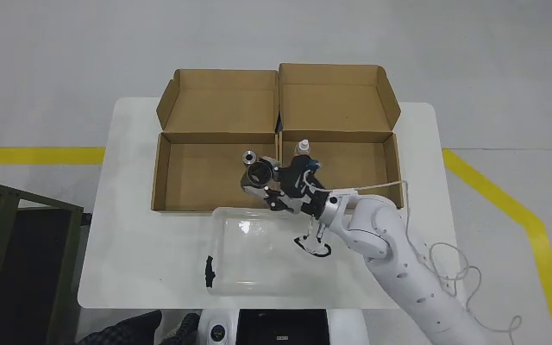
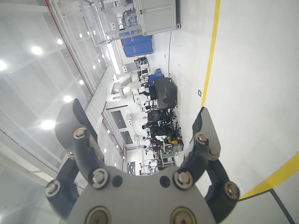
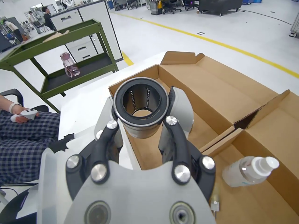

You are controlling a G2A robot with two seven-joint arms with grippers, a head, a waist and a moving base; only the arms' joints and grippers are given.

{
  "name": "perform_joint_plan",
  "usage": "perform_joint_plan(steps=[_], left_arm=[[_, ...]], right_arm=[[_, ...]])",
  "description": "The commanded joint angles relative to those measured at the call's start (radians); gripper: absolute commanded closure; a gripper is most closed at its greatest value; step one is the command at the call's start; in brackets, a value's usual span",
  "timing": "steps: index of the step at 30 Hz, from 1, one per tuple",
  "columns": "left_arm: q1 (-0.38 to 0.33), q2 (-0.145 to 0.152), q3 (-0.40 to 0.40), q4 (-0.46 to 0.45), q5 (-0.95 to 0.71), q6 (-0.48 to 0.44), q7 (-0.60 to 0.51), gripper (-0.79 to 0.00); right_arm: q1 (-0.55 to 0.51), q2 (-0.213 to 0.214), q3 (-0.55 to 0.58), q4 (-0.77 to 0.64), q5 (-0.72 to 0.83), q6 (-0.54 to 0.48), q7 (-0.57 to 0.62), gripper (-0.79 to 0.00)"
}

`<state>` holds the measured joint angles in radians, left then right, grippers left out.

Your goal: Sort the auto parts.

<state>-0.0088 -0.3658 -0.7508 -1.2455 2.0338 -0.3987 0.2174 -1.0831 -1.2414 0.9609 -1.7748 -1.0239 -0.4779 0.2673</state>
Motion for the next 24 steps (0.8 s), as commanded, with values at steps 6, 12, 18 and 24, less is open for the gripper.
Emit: perform_joint_plan(steps=[6, 12, 18, 24], left_arm=[[0.000, 0.000, 0.000, 0.000, 0.000, 0.000, 0.000, -0.785], [0.000, 0.000, 0.000, 0.000, 0.000, 0.000, 0.000, -0.785], [0.000, 0.000, 0.000, 0.000, 0.000, 0.000, 0.000, -0.785], [0.000, 0.000, 0.000, 0.000, 0.000, 0.000, 0.000, -0.785]], right_arm=[[0.087, -0.024, -0.079, 0.079, -0.098, 0.076, 0.046, 0.000], [0.139, -0.045, -0.128, 0.144, -0.128, 0.120, 0.084, 0.000], [0.187, -0.066, -0.181, 0.188, -0.185, 0.156, 0.151, 0.000], [0.227, -0.087, -0.220, 0.247, -0.191, 0.165, 0.192, 0.000]])
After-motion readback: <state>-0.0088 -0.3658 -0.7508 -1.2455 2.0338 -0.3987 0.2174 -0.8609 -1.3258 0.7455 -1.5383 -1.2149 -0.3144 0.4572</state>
